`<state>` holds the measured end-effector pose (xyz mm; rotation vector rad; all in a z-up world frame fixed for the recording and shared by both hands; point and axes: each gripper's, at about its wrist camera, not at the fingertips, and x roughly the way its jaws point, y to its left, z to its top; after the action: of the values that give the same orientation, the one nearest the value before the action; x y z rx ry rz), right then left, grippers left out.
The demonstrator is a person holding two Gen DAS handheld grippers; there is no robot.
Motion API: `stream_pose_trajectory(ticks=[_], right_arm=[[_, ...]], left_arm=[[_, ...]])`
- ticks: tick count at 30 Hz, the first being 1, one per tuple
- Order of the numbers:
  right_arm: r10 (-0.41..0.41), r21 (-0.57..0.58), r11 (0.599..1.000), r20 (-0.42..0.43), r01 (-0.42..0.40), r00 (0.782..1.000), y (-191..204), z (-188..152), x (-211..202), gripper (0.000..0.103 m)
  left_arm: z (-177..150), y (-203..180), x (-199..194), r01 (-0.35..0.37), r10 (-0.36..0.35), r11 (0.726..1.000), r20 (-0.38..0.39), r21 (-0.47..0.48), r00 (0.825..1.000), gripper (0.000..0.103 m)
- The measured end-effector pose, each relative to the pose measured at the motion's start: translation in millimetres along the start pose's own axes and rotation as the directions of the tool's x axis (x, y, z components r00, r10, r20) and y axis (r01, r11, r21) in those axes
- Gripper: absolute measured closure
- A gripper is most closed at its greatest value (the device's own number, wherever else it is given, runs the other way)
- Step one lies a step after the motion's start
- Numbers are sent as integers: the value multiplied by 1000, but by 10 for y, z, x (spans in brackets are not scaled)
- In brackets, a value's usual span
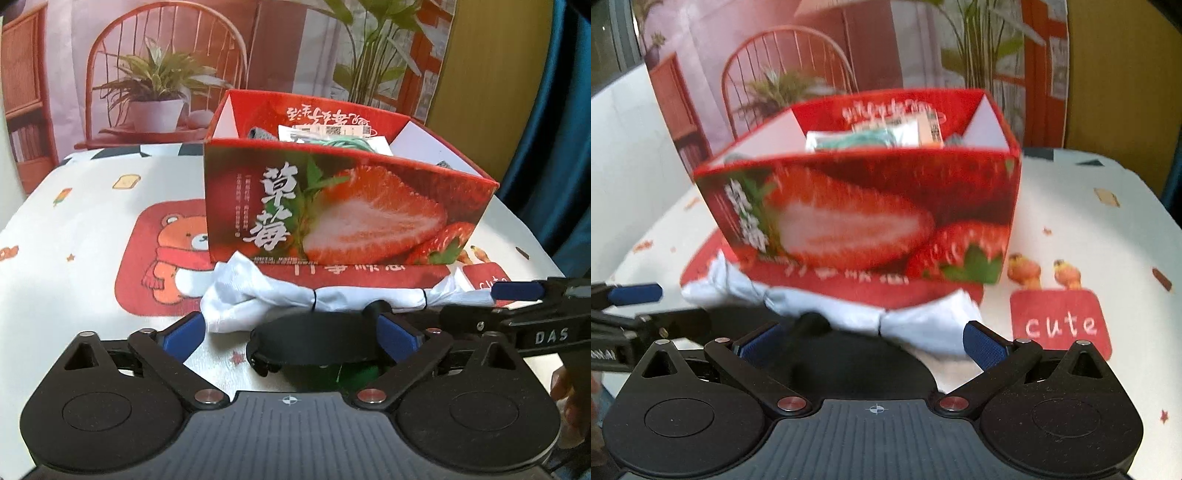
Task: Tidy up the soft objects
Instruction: 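Withdraw both tools from the box to the black eye mask, then lower both tools onto the black eye mask in front of the box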
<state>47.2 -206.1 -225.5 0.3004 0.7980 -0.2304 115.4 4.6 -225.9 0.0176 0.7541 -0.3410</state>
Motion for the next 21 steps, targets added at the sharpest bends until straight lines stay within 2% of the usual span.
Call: stream_pose_trajectory(ticks=[9, 21], right_arm=[[-10, -12, 1000, -38, 10, 999, 19, -91, 130, 0], [-1, 11, 1000, -76, 1, 997, -30, -154, 222, 0]], left_arm=[[-34, 31, 54, 47, -47, 999, 0, -26, 999, 20], [-60, 40, 83, 103, -103, 994, 1, -46, 995, 28]])
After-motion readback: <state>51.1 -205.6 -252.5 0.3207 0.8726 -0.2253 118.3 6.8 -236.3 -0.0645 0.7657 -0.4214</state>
